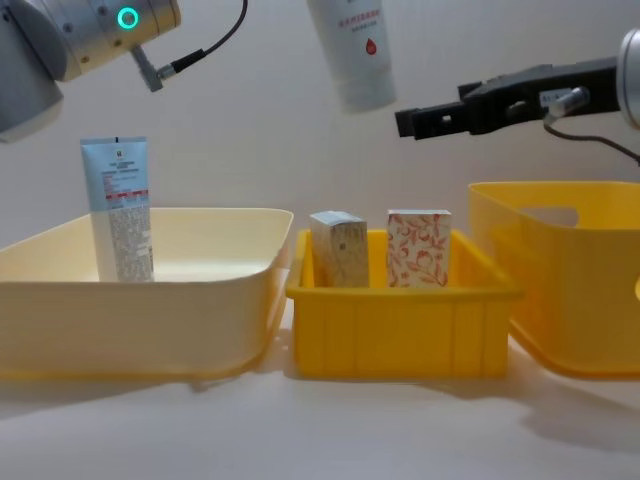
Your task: Bimanual collaborative sorting of washing and personal care products
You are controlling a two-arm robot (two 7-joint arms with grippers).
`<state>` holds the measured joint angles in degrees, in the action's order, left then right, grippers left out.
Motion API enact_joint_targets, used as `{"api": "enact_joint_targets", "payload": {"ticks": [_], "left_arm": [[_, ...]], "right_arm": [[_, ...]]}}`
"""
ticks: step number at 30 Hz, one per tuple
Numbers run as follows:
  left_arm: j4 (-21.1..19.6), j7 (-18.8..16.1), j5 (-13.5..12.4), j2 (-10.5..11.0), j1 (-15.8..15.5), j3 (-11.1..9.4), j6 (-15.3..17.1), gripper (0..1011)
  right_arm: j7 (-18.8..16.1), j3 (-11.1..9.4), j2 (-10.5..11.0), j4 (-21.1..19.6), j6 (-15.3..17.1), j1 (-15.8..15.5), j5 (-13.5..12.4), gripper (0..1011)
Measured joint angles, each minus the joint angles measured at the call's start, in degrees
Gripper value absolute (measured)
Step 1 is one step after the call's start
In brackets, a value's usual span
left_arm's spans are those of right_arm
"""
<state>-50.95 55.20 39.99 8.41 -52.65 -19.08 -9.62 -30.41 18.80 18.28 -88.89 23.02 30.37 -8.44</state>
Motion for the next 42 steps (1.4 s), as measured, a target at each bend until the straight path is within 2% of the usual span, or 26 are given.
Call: {"api": "enact_joint_targets", "payload": {"ticks": [10, 20, 29, 42], "left_arm": [[-0.14, -0.48, -0.27, 0.15, 0.05, -0.23, 0.4, 119], [-0.22, -0.7, -0.37, 0.2, 0.11, -0.33, 0.58, 119], [-0.23, -0.77, -0.42, 0.24, 0.11, -0.38, 0.64, 119], [-0.23, -0.85, -0.45, 0.25, 0.11, -0.41, 0.7, 119]], "right_arm": [[-8.39, 3.68, 2.96, -0.75, -0.87, 2.99, -1.24, 1001], [-13.42, 5.7, 5.0, -2.29, -1.75, 5.96, -1.91, 1001], [-12.89, 5.04, 6.03, -5.06, -1.57, 6.35, -1.97, 1001], [-9.11, 2.93, 7.47, -8.2, -0.03, 4.67, -1.96, 1001]]}}
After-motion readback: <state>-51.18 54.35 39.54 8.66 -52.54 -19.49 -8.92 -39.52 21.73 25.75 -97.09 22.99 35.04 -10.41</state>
